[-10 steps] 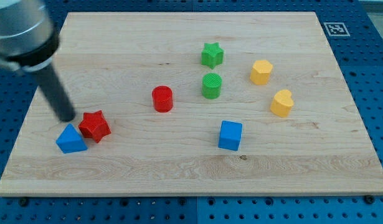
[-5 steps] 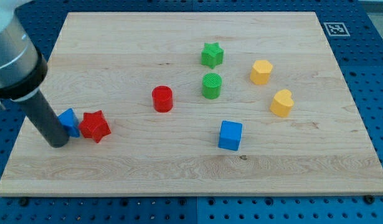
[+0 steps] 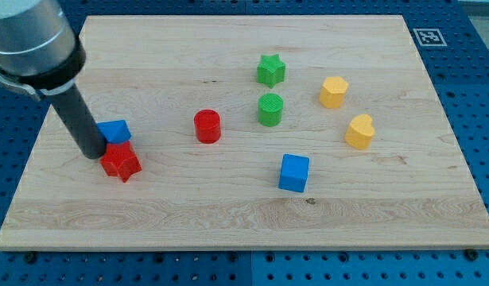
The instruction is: Push the blue traingle towards the center
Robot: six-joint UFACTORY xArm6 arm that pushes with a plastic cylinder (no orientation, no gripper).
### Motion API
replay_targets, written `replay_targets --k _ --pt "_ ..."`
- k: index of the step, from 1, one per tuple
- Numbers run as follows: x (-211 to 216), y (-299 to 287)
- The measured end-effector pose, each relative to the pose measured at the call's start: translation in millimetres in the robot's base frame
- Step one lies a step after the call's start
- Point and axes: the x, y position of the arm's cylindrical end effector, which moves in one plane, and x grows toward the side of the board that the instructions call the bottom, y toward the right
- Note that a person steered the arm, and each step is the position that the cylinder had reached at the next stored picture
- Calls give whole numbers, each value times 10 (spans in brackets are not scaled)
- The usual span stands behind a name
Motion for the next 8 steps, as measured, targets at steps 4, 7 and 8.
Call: replay_targets --k 4,7,8 --pt "-598 373" --pt "-1281 366" --pt "-1530 117"
